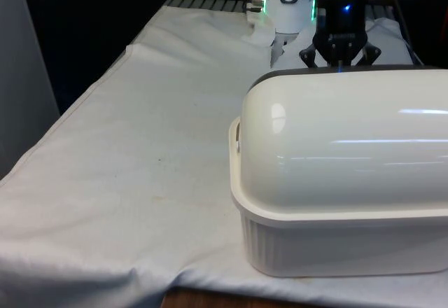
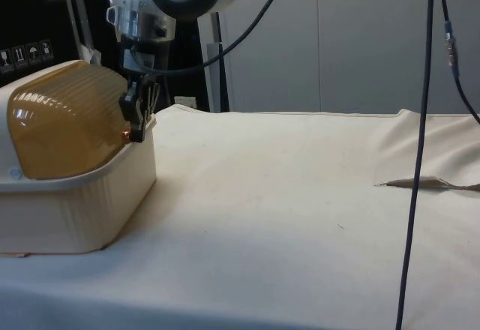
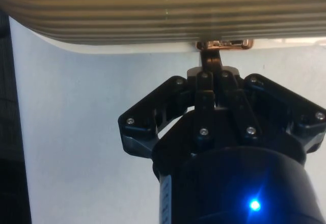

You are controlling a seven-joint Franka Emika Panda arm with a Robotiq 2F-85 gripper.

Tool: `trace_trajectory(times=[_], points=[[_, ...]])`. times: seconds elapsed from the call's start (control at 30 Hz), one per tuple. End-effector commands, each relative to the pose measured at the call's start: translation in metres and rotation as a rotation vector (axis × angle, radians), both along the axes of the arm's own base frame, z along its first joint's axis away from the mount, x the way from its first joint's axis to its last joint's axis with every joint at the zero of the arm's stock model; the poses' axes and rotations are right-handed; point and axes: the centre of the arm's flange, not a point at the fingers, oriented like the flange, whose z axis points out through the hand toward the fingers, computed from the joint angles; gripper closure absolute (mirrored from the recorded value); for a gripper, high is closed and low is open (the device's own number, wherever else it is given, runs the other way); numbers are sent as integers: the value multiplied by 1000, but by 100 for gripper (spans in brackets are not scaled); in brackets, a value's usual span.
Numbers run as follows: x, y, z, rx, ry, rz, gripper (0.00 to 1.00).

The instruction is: Open the lid, then close it.

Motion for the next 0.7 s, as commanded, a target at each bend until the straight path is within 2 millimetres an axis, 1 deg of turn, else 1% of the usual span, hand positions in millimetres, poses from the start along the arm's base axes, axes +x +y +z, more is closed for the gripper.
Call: trace_trajectory(times=[0.0, 0.4, 0.67], points=[[0, 0, 0, 1, 0, -1, 100], [1, 1, -1, 1, 0, -1, 100], [2, 0, 2, 1, -16, -2, 100]])
